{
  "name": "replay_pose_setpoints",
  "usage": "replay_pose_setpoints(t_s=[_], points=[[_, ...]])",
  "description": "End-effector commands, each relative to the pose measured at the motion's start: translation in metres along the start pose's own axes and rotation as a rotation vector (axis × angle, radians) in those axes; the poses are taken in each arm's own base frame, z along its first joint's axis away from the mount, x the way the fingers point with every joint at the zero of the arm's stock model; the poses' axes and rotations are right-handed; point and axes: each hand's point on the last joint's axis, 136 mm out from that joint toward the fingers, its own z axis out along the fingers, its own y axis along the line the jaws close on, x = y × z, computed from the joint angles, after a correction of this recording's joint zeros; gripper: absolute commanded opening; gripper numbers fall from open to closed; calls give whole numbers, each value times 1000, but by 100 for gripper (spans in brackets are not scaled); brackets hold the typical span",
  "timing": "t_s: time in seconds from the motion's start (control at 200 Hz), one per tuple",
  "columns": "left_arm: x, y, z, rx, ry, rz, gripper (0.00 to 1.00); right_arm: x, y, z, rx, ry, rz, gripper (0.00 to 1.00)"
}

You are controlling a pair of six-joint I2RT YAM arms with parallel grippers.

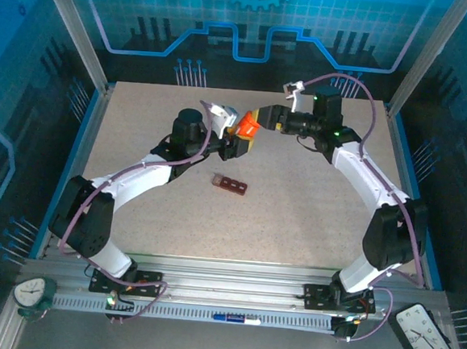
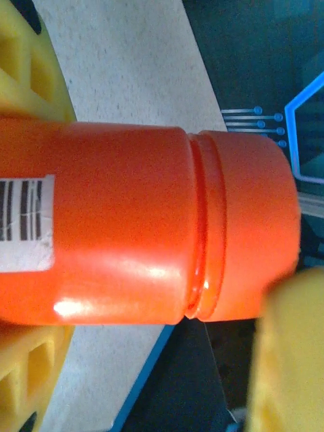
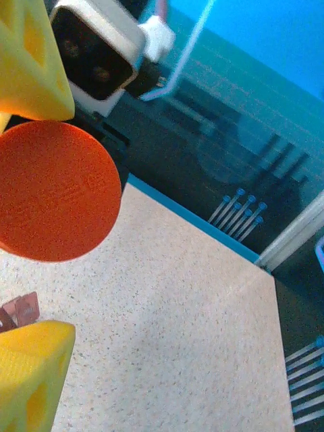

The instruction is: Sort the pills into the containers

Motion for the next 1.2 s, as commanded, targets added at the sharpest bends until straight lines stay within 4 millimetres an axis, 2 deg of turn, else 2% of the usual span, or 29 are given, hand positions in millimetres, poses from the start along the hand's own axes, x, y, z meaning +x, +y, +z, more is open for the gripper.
replay_pose_setpoints(t_s=[0.0, 0.155, 0.295, 0.505, 0.63, 0.76, 0.871, 0.951, 1.076, 1.196], points=[[-8, 5, -6, -94, -13, 120, 8, -17, 0, -21, 104, -105, 132, 81], [-2, 8, -1, -158, 1, 207, 8, -16, -9, -25, 235, -150, 213, 81], [1, 7, 4, -170, 11, 247, 8, -10, -16, -15, 301, -123, 227, 83], [2, 5, 7, -167, 12, 244, 9, 3, -14, 4, 305, -71, 218, 84], [2, 3, 8, -162, 13, 243, 9, 9, -12, 12, 295, -48, 218, 80], [2, 2, 8, -160, 12, 240, 9, 13, -10, 16, 284, -35, 212, 72], [2, 1, 8, -158, 7, 231, 9, 12, -8, 18, 270, -30, 202, 52], [1, 1, 7, -157, 2, 219, 8, 12, -6, 17, 248, -30, 176, 43], [-2, -5, 5, -127, -9, 181, 5, 1, 2, 19, 111, -44, 81, 40], [-13, -13, -3, -48, -43, 93, 5, 0, 16, 15, -53, -22, -112, 42]])
